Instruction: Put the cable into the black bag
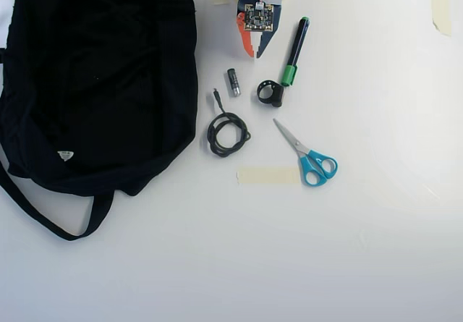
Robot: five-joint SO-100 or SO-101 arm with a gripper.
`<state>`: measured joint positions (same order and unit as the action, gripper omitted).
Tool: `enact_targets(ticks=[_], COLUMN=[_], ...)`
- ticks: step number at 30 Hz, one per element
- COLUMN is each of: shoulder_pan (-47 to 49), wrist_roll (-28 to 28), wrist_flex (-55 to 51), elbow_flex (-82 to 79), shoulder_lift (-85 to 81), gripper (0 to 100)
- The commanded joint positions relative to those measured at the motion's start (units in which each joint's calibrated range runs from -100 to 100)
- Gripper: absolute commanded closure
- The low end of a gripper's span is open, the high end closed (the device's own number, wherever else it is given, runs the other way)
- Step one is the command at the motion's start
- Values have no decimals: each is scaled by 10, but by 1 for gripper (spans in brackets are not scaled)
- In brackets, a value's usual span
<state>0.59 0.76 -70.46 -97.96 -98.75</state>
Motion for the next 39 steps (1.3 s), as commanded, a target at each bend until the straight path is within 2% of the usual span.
enact_targets(ticks=[1, 29, 33, 39], shoulder_pan=[1, 3, 4, 7], wrist_roll=[1, 1, 5, 1], wrist_flex=[-19, -16, 49, 217], elbow_flex=[-13, -13, -11, 11], shoulder_lift=[-8, -7, -7, 21], gripper=[98, 98, 98, 98])
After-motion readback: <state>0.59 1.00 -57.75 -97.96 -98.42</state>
